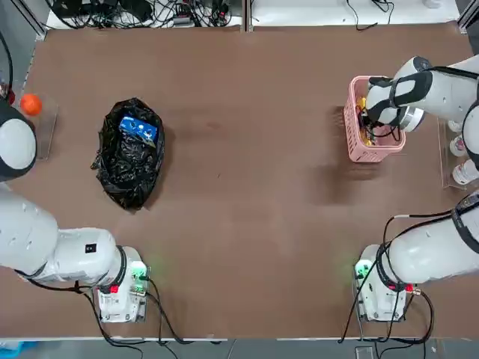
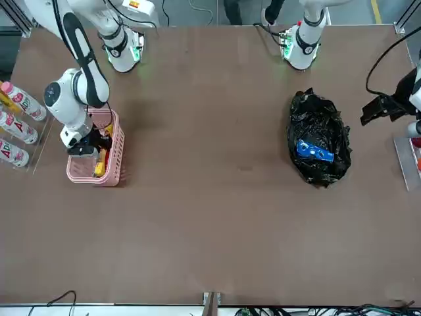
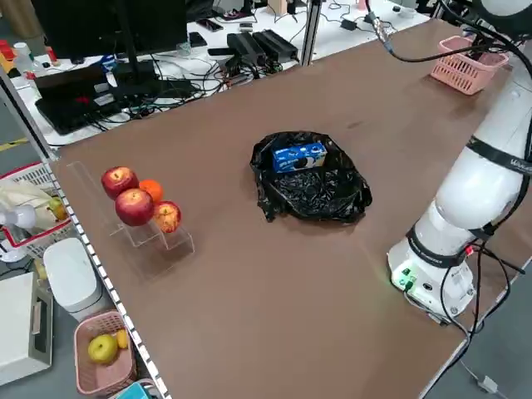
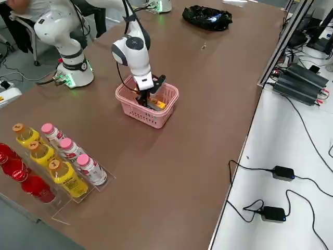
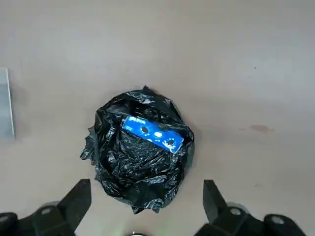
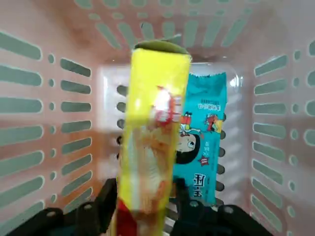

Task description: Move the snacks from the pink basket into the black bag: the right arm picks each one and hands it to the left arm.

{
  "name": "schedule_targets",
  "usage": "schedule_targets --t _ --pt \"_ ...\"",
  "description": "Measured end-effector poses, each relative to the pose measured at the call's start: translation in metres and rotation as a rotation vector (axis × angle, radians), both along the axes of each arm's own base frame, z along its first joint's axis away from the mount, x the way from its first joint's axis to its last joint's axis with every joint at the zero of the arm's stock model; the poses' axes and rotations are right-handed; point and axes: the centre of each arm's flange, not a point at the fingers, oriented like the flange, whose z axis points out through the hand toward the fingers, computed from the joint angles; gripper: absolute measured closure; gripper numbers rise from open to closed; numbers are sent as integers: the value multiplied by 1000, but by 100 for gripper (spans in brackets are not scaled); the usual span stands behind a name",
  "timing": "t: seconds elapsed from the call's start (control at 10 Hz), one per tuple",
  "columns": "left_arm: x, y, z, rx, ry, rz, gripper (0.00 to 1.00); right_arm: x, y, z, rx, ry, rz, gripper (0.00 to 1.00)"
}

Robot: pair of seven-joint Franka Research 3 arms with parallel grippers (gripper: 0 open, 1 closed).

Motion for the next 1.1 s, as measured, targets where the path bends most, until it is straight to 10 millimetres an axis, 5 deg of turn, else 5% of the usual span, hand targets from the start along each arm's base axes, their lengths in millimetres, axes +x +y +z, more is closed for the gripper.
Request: schedule_targets --t 0.2,0.5,1.1 --pt "0 3 7 1 -15 3 0 0 0 0 0 0 1 52" --pt "0 7 9 1 -19 9 0 0 1 0 0 0 2 75" --pt "0 8 10 1 -23 9 0 9 5 6 42 71 8 77"
